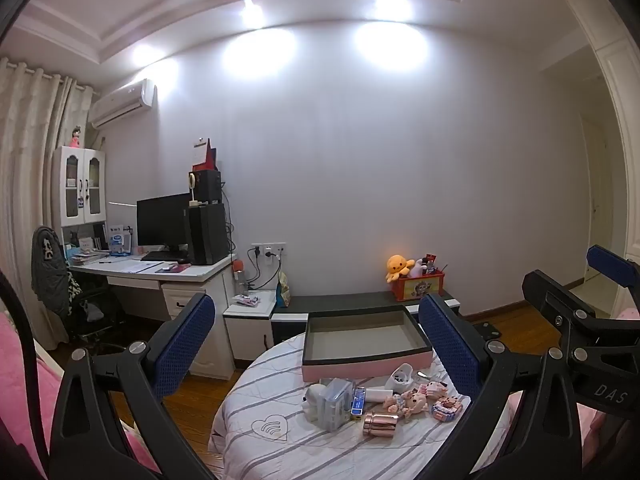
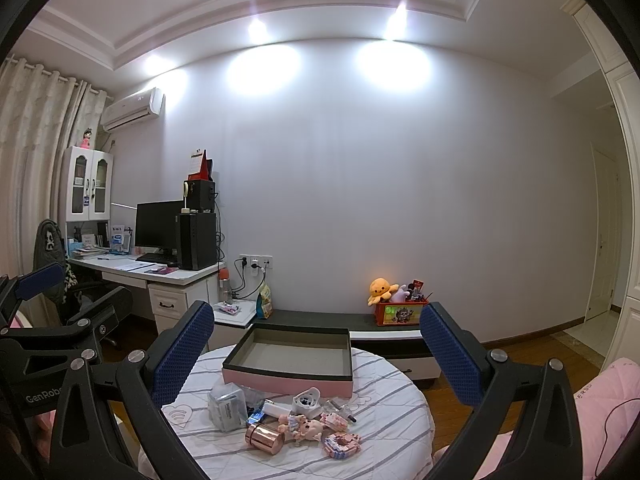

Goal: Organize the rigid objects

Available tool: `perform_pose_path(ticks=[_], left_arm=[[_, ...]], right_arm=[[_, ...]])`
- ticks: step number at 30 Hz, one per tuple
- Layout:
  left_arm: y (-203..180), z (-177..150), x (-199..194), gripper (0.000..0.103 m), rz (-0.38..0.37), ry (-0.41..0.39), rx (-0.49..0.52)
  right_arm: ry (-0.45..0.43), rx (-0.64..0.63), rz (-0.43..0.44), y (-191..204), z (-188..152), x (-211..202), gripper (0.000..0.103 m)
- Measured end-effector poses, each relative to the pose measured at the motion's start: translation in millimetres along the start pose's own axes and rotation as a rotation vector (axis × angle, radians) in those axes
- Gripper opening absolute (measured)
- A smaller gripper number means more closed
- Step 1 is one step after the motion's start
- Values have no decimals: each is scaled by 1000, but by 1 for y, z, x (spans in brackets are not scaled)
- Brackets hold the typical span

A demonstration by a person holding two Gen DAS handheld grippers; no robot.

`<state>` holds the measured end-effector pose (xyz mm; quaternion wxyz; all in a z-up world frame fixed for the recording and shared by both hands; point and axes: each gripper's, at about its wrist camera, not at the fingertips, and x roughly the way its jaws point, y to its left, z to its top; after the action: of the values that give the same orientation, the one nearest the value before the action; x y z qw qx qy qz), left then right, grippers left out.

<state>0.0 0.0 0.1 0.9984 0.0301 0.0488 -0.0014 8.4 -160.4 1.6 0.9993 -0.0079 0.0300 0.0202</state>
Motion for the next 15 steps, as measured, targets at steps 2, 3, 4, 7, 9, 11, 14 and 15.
perform_pose_path(ticks=[2, 3, 4, 7, 9, 11, 14, 15], left_arm=[[0, 0, 0, 103, 0, -3, -1], [0, 0, 0, 103, -1, -4, -1], [0, 0, 0, 103, -1, -4, -1], [0, 0, 0, 103, -2, -6, -2], [0, 0, 1, 103, -2, -6, -3], [0, 0, 0, 103, -1, -5, -1], [0, 0, 1, 103, -2, -4, -2], [0, 0, 0, 103, 0, -6, -2]], right_arm=[[0, -1, 1, -1, 2, -2, 103], [0, -1, 2, -1, 3, -3, 103], [-2, -2, 4, 0, 2, -4, 103], [-2, -2, 4, 0, 2, -4, 103], [-4, -3, 6, 1, 3, -5, 103], [-4, -3, 5, 1, 2, -5, 103], [-5, -4, 6, 0, 3, -5, 103], [-5, -4, 6, 0, 2, -4, 103]])
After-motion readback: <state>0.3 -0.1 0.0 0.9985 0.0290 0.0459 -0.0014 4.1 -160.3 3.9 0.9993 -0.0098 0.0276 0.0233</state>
